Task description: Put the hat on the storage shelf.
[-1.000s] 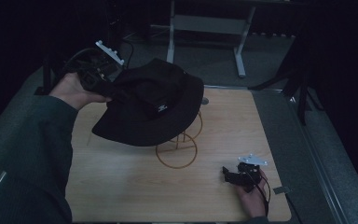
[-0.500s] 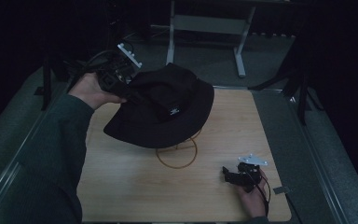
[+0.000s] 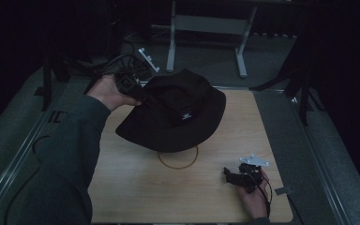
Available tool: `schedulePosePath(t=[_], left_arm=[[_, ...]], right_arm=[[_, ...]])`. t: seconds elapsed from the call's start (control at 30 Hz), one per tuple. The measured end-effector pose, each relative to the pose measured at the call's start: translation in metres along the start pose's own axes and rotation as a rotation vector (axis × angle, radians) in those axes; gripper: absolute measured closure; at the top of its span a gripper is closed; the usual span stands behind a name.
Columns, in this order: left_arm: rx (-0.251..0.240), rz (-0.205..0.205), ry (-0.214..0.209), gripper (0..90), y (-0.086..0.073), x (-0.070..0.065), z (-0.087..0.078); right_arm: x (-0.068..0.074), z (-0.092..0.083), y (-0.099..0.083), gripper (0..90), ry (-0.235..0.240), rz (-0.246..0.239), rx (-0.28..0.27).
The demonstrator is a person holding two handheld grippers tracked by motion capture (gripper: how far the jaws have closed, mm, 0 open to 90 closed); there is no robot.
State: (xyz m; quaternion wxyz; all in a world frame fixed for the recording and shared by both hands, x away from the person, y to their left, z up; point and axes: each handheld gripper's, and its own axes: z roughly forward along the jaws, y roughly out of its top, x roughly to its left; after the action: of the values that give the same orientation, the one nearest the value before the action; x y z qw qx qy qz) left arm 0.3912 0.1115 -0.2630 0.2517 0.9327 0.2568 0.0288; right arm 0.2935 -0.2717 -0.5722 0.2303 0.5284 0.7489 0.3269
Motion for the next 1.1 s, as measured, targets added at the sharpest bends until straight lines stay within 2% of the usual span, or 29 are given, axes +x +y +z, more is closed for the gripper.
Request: schedulePosePath(t=[0.17, 0.63, 0.7, 0.97, 1.1], left_arm=[[0.019, 0.005, 0.000, 87.8, 0.005, -0.002, 0.011], [-0.003, -0.008, -0.001, 83.6, 0.009, -0.003, 0.021], [0.000, -0.007, -0.005, 79.1, 0.009, -0.003, 0.023], [0.006, -0.021, -0.028, 70.9, 0.004, -0.001, 0.031], [-0.018, -0.052, -0.030, 65.0, -0.002, 0.003, 0.029]], right_arm=[[0.000, 0.000, 0.000, 12.8, 0.000, 0.000, 0.000], [0.000, 0.000, 0.000, 12.8, 0.000, -0.002, 0.000], [0.000, 0.000, 0.000, 12.8, 0.000, -0.003, -0.001], [0.000, 0.000, 0.000, 12.8, 0.001, -0.002, 0.000], [0.000, 0.000, 0.000, 12.8, 0.001, -0.002, 0.000]])
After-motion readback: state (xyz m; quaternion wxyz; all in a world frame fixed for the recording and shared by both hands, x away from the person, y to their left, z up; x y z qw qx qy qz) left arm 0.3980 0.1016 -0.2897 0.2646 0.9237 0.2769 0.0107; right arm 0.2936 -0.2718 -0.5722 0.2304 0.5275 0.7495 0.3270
